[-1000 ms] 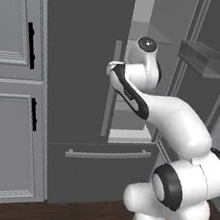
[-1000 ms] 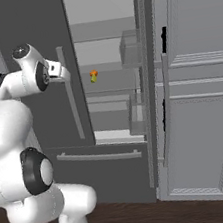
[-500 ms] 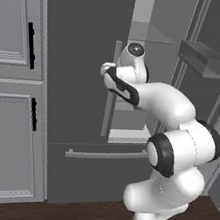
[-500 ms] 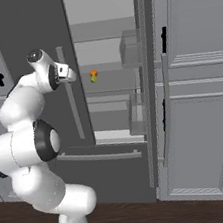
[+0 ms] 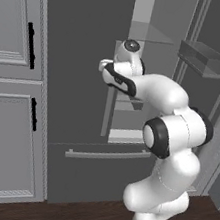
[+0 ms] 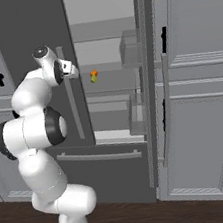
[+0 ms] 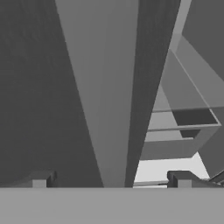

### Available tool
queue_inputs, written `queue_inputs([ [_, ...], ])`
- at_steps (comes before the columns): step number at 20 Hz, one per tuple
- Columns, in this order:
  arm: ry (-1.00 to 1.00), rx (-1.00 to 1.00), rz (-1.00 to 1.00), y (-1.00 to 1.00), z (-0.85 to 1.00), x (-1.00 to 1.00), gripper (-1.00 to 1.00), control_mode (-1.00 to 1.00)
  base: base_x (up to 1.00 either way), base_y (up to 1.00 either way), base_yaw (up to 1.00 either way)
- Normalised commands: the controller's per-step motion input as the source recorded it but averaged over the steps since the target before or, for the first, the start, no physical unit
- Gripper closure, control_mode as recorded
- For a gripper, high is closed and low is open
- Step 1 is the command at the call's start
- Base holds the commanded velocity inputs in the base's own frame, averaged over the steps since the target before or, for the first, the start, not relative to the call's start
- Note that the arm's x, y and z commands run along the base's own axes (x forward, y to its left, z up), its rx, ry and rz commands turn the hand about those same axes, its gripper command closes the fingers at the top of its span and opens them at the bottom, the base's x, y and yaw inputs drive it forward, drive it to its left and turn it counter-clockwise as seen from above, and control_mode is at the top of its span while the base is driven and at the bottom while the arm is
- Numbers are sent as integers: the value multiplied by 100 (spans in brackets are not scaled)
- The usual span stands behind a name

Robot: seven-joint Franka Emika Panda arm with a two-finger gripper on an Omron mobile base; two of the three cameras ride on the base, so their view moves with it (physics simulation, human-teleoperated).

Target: Grab a lemon wedge from the fridge and one ice cube from the ice bowl, and put them in the glass of lemonade.

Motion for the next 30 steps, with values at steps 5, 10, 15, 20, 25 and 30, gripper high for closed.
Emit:
queue_inputs([
  [5, 0, 0, 0, 0, -27, 31, -100, -100, 0, 0, 0],
  [10, 0, 0, 0, 0, -31, 45, -100, -100, 0, 0, 0],
  [15, 0, 0, 0, 5, -22, 43, -100, -100, 0, 0, 0],
  [20, -3, 0, 0, 15, -30, 34, -100, -100, 0, 0, 0],
  [25, -5, 0, 0, 29, -14, 20, -100, -100, 0, 0, 0],
  [30, 2, 0, 0, 40, 0, 25, -100, -100, 0, 0, 0],
])
